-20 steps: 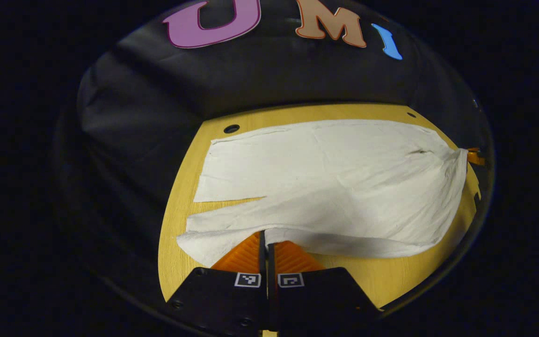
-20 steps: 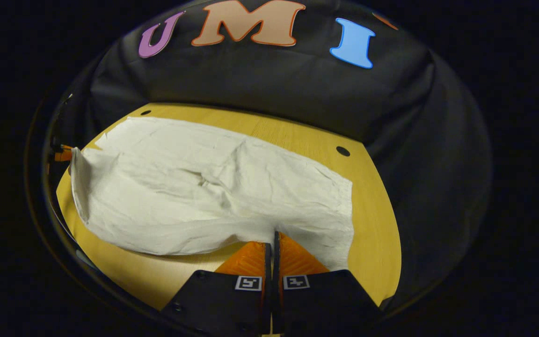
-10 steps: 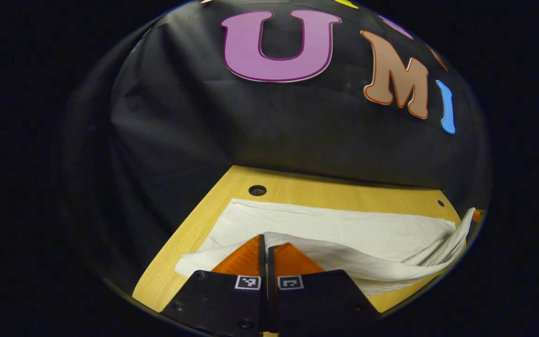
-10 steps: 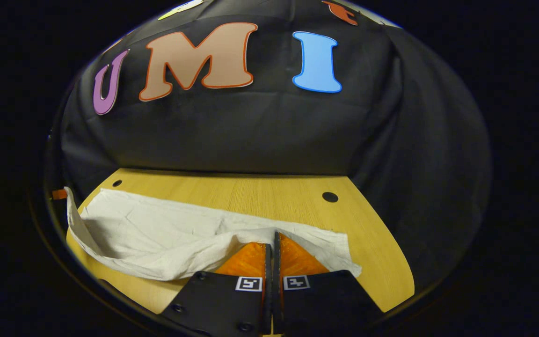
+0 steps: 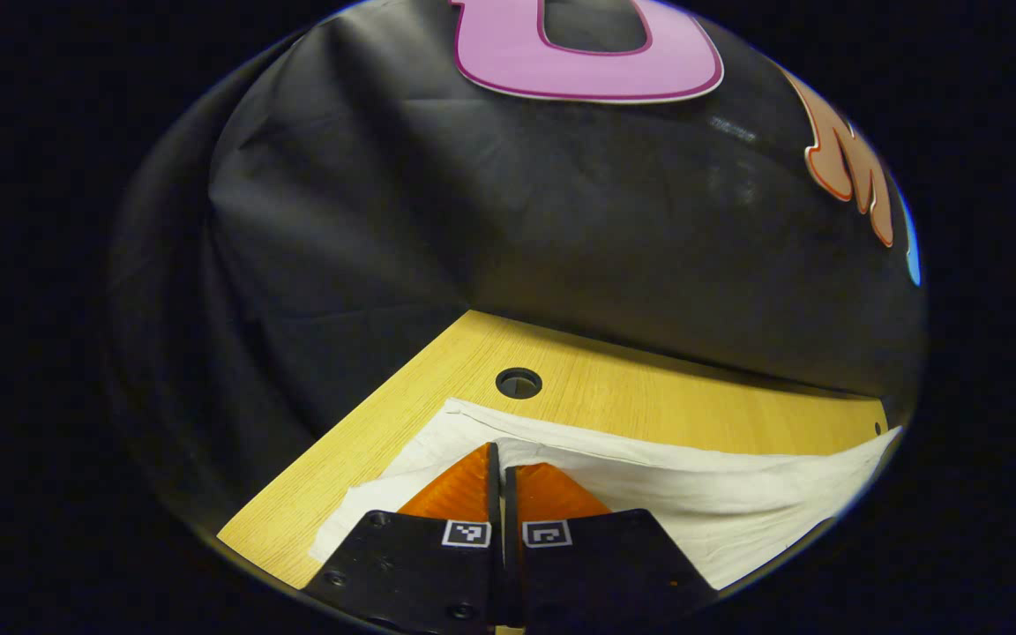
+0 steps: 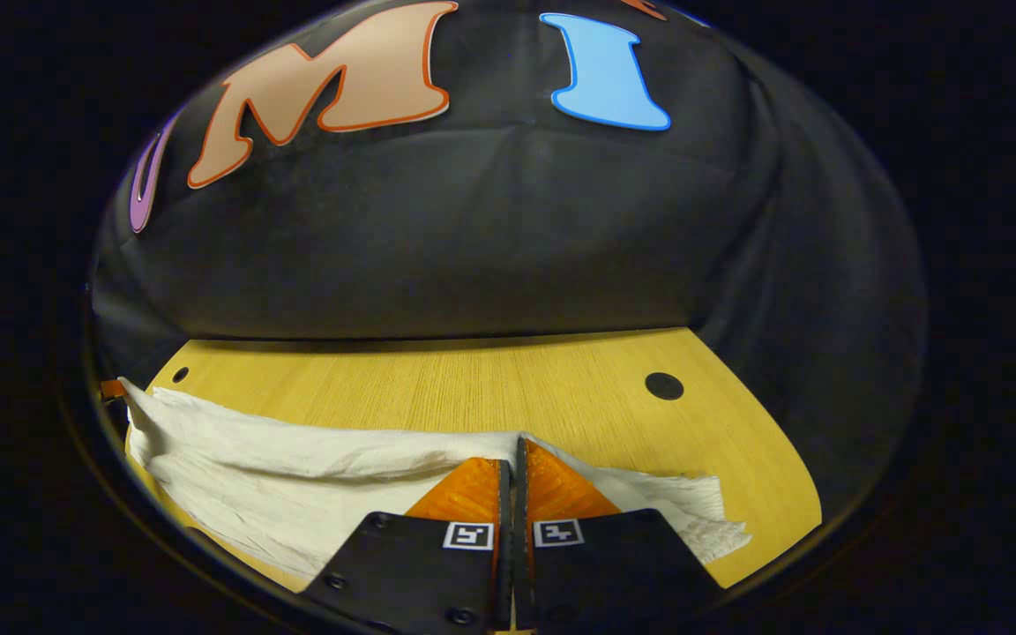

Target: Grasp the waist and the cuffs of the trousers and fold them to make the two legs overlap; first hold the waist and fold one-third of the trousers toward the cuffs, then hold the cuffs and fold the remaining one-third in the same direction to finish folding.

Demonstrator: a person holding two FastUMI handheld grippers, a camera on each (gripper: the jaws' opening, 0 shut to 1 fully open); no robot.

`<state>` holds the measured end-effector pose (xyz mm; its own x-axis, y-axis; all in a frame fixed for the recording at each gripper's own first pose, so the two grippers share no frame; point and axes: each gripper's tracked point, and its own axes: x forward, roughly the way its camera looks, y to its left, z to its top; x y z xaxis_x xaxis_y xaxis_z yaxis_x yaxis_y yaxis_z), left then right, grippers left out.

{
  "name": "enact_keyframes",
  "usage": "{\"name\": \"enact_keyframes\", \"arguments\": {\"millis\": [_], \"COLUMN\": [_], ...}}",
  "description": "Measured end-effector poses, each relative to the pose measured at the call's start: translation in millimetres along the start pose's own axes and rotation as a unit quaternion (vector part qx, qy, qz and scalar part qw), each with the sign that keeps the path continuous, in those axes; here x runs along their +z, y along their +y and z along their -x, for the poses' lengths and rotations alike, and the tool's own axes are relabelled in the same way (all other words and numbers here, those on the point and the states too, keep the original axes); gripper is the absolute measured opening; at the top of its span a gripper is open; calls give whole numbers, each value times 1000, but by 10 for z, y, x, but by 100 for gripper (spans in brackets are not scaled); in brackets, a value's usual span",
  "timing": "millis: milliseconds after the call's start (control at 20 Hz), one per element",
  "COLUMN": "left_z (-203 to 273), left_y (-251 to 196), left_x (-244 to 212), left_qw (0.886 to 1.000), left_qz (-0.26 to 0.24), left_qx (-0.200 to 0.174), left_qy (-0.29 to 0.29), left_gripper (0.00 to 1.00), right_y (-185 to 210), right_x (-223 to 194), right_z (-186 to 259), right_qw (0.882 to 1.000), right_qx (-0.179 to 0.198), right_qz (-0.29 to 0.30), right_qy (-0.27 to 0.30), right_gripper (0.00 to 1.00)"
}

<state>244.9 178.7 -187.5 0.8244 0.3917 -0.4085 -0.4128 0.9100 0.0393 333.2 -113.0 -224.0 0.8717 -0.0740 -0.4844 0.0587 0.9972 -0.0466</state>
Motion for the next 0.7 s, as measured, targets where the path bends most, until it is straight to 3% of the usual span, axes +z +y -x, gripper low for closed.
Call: {"name": "enact_keyframes", "arguments": {"millis": [150,200,250,300,400,450,500,600,700], "left_z": [-147,-176,-188,-198,-158,-86,-43,64,14], "left_y": [-10,-31,-40,-47,2,-24,-27,-50,-22], "left_x": [-123,-159,-163,-155,-132,-84,-52,-3,-22], "left_qw": [1000,1000,1000,1000,1000,1000,1000,1000,1000], "left_qz": [13,16,17,14,5,2,3,13,19], "left_qx": [-2,-2,-2,-2,9,10,8,-6,-14], "left_qy": [6,7,6,4,5,4,0,-10,-15], "left_gripper": [1,5,13,20,73,100,97,95,95], "right_y": [47,57,33,13,-53,-86,-111,-276,-523], "right_x": [-136,-164,-180,-162,-117,-91,-51,46,93], "right_z": [-219,-273,-272,-282,-244,-194,-122,48,270], "right_qw": [1000,1000,999,999,1000,1000,999,999,999], "right_qx": [11,14,10,11,8,9,12,4,-9], "right_qz": [-11,-18,-24,-26,-22,-24,-28,-34,-41], "right_qy": [13,16,20,18,13,10,9,-2,-9], "right_gripper": [9,4,14,38,87,87,87,99,99]}}
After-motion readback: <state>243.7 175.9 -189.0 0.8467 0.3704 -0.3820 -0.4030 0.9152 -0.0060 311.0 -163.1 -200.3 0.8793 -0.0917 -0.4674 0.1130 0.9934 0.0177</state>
